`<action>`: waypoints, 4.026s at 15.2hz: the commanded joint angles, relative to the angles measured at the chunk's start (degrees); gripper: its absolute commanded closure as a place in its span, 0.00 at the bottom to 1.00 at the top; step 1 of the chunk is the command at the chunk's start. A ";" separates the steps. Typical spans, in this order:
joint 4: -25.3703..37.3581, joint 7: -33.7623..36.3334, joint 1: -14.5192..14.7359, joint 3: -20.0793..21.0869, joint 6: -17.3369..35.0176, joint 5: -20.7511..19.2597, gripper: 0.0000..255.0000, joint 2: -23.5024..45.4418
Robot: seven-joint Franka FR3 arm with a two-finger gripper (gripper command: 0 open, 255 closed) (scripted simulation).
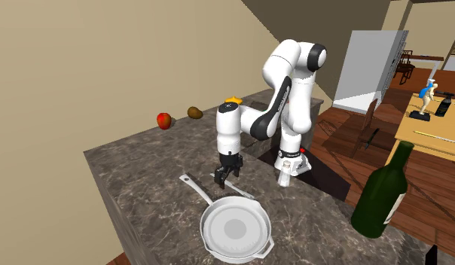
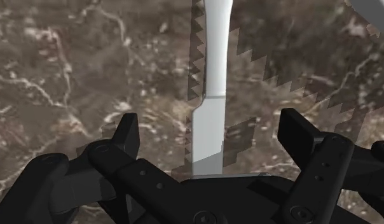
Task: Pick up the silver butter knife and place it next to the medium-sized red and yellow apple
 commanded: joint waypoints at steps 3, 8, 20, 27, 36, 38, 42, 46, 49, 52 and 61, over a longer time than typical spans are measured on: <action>0.00 0.00 0.00 0.00 0.00 0.00 1.00 0.00; 0.00 0.00 0.00 0.00 0.00 0.00 1.00 0.00; 3.14 -2.93 0.26 -0.92 -7.31 3.86 1.00 -5.25; 6.27 -4.33 0.45 -1.92 -13.00 5.57 1.00 -8.32; 11.13 -5.34 0.52 -3.17 -20.18 6.66 1.00 -11.01; 12.34 -5.47 0.50 -3.42 -21.75 6.78 1.00 -11.43; 14.89 -5.65 0.44 -3.89 -24.87 6.92 1.00 -12.08; 17.64 -5.73 0.35 -4.30 -27.97 6.93 1.00 -12.48; 16.18 -9.10 -0.39 -6.67 -28.46 7.40 1.00 -14.35; 13.86 -13.88 -1.50 -10.08 -28.51 7.54 1.00 -16.47; 10.23 -26.93 -5.75 -19.43 -28.36 5.38 1.00 -18.91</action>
